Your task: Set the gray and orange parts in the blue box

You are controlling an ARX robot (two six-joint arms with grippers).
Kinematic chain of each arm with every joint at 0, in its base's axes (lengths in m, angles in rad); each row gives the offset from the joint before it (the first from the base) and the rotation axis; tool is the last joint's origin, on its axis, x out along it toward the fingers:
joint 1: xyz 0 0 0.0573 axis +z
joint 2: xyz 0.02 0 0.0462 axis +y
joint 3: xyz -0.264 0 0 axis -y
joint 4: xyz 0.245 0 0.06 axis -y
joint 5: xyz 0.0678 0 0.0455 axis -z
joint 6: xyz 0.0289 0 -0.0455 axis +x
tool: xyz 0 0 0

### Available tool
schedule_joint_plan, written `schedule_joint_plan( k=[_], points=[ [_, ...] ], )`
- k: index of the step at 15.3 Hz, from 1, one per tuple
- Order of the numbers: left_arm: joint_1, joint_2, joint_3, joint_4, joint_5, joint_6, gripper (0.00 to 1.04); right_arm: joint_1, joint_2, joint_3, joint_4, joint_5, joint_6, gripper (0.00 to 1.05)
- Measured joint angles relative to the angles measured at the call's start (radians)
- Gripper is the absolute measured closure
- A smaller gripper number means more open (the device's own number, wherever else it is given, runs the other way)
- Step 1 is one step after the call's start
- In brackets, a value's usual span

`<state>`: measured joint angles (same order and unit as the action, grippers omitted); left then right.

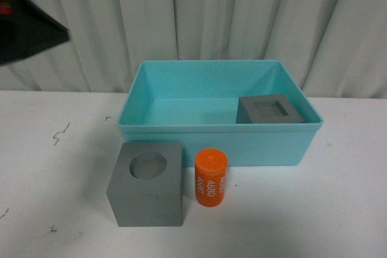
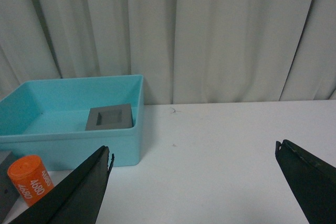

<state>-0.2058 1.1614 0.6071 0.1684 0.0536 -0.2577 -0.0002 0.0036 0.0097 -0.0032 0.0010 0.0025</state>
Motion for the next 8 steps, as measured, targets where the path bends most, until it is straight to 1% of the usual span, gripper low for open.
schedule_joint_plan(
  k=[2,4,6,8],
  points=[
    [-0.048,0.198,0.156,-0.037,-0.01,0.0,0.07,0.0,0.0,0.0,0.0,0.0,0.0,0.06],
    [-0.094,0.346,0.247,-0.097,-0.027,0.005,0.07,0.0,0.0,0.0,0.0,0.0,0.0,0.06],
    [-0.12,0.439,0.248,-0.146,-0.035,0.015,0.07,0.0,0.0,0.0,0.0,0.0,0.0,0.06],
    [-0.128,0.454,0.237,-0.145,-0.031,0.019,0.07,0.0,0.0,0.0,0.0,0.0,0.0,0.06]
  ],
)
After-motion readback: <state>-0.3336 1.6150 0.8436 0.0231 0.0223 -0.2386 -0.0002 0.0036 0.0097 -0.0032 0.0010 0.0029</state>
